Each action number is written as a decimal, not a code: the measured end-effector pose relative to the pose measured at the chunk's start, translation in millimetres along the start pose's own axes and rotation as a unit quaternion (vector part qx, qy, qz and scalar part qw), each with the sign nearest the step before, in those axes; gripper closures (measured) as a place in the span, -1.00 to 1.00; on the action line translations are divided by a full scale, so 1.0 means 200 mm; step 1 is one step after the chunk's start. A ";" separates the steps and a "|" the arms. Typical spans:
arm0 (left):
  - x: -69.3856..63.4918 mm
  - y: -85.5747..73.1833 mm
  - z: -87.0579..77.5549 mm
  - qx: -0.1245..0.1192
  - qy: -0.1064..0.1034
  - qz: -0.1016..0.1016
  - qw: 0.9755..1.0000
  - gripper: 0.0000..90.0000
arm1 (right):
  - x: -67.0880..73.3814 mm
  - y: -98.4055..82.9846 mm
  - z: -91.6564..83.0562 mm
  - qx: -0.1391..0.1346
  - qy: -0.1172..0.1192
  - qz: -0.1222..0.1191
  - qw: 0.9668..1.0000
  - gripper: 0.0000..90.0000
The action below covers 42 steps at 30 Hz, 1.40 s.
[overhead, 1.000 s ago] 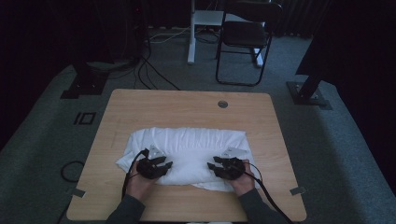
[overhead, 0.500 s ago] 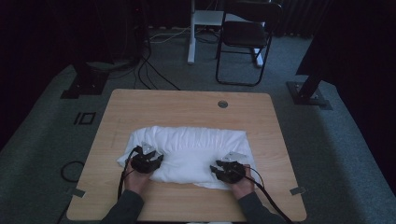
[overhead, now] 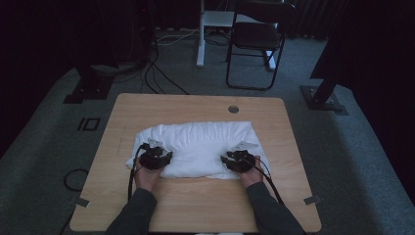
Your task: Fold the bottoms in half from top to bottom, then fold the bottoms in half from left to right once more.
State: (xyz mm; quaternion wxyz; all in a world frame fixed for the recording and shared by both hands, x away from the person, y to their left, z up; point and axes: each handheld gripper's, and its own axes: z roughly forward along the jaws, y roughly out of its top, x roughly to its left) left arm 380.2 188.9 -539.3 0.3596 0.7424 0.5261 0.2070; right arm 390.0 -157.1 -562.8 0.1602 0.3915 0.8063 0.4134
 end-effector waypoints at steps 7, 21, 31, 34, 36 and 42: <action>0.22 0.05 -0.16 -0.041 0.021 -0.054 0.998 -0.16 | -0.01 -0.01 0.00 -0.004 0.004 0.003 1.000 0.35; 0.36 0.00 -0.08 -0.006 0.035 -0.112 0.993 -0.67 | 0.00 -0.02 0.00 -0.012 0.001 0.004 1.000 0.35; 0.39 -0.03 -0.03 0.014 0.038 -0.125 0.991 -0.94 | 0.00 -0.02 0.00 -0.012 0.000 0.003 1.000 0.35; 0.41 -0.04 -0.01 0.022 0.044 -0.133 0.990 -0.96 | 0.00 -0.02 0.00 -0.012 0.000 0.003 1.000 0.35; 0.42 -0.05 -0.01 0.021 0.054 -0.130 0.990 -0.98 | 0.00 -0.02 0.00 -0.012 0.000 0.003 1.000 0.35; 0.41 -0.06 -0.01 0.029 0.081 -0.111 0.990 -0.99 | 0.00 -0.02 0.00 -0.013 0.000 0.002 1.000 0.35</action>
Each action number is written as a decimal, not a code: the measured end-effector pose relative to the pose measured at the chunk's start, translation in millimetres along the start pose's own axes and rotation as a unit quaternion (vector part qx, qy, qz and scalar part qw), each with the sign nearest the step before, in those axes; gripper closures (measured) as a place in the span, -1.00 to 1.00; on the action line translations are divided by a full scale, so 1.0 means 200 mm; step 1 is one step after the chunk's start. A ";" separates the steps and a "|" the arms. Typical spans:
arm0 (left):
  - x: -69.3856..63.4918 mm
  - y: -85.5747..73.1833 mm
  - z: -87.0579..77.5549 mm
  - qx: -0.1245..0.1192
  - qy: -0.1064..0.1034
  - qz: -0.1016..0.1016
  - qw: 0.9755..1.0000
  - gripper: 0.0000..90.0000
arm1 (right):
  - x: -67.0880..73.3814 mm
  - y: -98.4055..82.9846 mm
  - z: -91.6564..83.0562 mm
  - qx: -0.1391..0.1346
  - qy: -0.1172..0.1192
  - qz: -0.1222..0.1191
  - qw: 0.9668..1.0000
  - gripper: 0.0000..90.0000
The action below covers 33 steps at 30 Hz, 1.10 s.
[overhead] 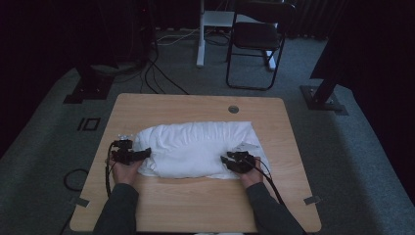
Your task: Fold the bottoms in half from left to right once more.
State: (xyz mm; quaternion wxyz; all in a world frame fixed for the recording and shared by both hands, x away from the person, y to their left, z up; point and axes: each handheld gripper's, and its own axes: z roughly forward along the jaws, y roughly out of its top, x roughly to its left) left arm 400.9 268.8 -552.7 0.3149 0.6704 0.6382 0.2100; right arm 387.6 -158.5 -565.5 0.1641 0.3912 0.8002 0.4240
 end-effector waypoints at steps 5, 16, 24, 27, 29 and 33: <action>-0.05 -0.01 0.00 0.008 -0.015 0.023 1.000 -0.99 | 0.00 0.00 0.00 0.000 0.000 0.000 1.000 0.35; -0.16 -0.04 -0.03 0.006 -0.092 0.039 0.995 -0.64 | 0.00 0.00 0.00 0.000 -0.001 0.001 1.000 0.34; -0.16 -0.05 -0.04 0.017 -0.110 0.044 0.993 0.65 | 0.00 0.00 0.00 0.000 -0.001 0.001 1.000 0.34; -0.16 -0.05 -0.05 0.015 -0.126 0.042 0.991 0.78 | 0.00 0.00 0.00 0.000 -0.001 0.001 1.000 0.34; -0.15 -0.05 -0.06 0.012 -0.130 0.042 0.991 0.80 | 0.00 0.00 0.00 0.000 -0.001 0.001 1.000 0.34; -0.15 -0.04 -0.12 -0.017 -0.139 0.038 0.989 0.82 | 0.00 0.00 0.00 0.000 -0.001 0.002 1.000 0.34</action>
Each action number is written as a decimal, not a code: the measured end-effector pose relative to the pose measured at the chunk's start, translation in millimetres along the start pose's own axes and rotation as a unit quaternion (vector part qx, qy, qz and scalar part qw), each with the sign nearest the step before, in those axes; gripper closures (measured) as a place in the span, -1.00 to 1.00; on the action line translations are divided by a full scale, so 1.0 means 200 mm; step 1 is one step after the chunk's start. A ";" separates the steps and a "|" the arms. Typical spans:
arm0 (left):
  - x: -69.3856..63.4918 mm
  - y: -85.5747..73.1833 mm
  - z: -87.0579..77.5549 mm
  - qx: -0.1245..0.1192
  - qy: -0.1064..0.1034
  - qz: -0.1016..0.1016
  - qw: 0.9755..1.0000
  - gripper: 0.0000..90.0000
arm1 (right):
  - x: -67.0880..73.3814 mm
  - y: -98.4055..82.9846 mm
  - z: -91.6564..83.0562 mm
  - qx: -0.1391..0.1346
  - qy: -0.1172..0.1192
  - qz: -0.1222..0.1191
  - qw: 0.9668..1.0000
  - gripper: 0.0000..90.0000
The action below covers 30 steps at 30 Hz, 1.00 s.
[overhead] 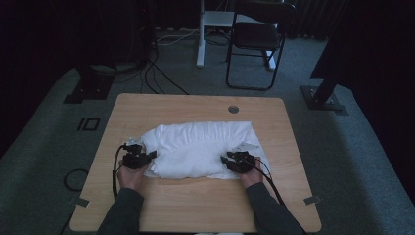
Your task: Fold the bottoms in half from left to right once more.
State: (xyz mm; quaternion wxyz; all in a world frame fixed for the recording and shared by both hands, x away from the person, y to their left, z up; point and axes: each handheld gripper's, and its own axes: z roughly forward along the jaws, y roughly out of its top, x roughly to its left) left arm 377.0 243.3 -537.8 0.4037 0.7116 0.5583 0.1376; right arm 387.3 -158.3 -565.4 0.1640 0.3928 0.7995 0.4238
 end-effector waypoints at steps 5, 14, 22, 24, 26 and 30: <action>0.00 0.02 -0.06 -0.029 -0.014 -0.006 0.999 0.83 | 0.00 0.00 0.00 0.000 -0.001 0.000 1.000 0.34; -0.03 0.10 -0.14 -0.059 -0.036 -0.002 0.998 0.83 | 0.00 0.00 0.00 -0.001 0.000 0.002 1.000 0.31; -0.06 0.13 -0.15 -0.068 -0.050 0.006 0.996 0.83 | 0.01 0.05 -0.05 -0.024 0.019 0.020 0.999 0.10; -0.07 0.14 -0.16 -0.069 -0.050 0.009 0.996 0.83 | 0.04 0.12 -0.09 -0.051 0.023 0.008 0.998 0.09; -0.08 0.15 -0.16 -0.073 -0.053 0.008 0.996 0.83 | 0.07 0.16 -0.09 -0.055 0.026 -0.002 0.998 0.10; -0.09 0.17 -0.18 -0.077 -0.060 0.013 0.995 0.83 | 0.12 0.22 -0.02 -0.049 0.029 -0.016 0.998 0.22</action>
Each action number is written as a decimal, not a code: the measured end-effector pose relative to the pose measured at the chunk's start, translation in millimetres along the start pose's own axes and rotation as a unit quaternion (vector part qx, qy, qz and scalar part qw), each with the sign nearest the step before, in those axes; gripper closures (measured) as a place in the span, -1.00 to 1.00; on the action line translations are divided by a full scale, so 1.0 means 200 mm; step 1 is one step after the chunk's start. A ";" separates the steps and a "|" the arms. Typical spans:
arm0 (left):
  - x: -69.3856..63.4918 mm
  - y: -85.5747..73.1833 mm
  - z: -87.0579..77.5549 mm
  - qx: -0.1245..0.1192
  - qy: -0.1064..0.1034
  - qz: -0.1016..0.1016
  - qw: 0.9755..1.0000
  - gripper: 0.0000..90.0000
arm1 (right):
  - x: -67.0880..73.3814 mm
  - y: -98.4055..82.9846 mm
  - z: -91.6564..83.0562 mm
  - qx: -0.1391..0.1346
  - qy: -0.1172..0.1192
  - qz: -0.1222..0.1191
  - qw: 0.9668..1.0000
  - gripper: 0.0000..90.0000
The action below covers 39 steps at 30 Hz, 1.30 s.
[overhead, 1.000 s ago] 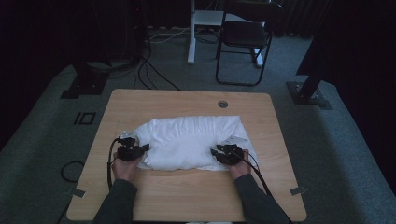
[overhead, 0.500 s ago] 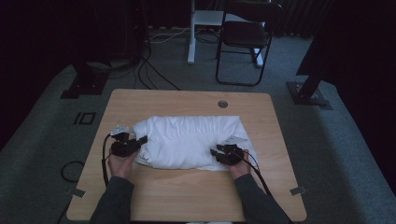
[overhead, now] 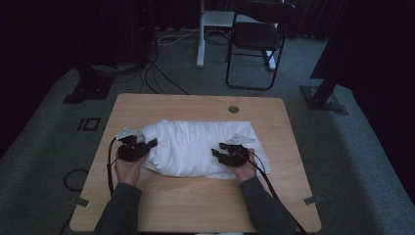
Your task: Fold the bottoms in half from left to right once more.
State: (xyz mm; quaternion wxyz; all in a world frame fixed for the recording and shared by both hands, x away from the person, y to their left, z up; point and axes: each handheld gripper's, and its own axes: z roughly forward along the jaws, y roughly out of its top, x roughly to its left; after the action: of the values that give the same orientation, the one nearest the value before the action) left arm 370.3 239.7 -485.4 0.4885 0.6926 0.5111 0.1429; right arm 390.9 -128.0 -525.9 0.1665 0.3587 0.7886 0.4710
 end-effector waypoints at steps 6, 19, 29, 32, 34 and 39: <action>-0.04 0.03 -0.02 -0.009 -0.009 0.009 1.000 0.83 | 0.05 0.05 0.14 0.027 0.006 -0.005 1.000 0.34; -0.14 0.11 -0.04 -0.029 -0.033 0.031 0.999 0.83 | 0.07 0.02 0.27 0.078 -0.009 -0.010 0.997 0.42; -0.24 0.17 -0.05 -0.042 -0.056 0.059 0.996 0.83 | 0.17 0.02 0.26 0.069 0.056 -0.003 0.996 0.21; -0.24 0.17 -0.05 -0.043 -0.063 0.058 0.995 0.83 | 0.13 0.08 0.18 0.018 0.056 0.012 0.998 0.26; -0.25 0.17 -0.05 -0.044 -0.065 0.060 0.995 0.83 | 0.09 0.13 0.16 -0.010 0.023 0.025 0.999 0.37; -0.30 0.20 -0.04 -0.051 -0.082 0.063 0.993 0.83 | 0.03 0.13 0.32 0.051 -0.014 0.029 0.998 0.51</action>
State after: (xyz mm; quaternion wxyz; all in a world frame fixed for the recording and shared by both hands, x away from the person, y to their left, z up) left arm 361.1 193.8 -431.5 0.5533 0.7070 0.4167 0.1425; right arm 437.2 -75.9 -535.1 0.1450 0.3962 0.7984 0.4296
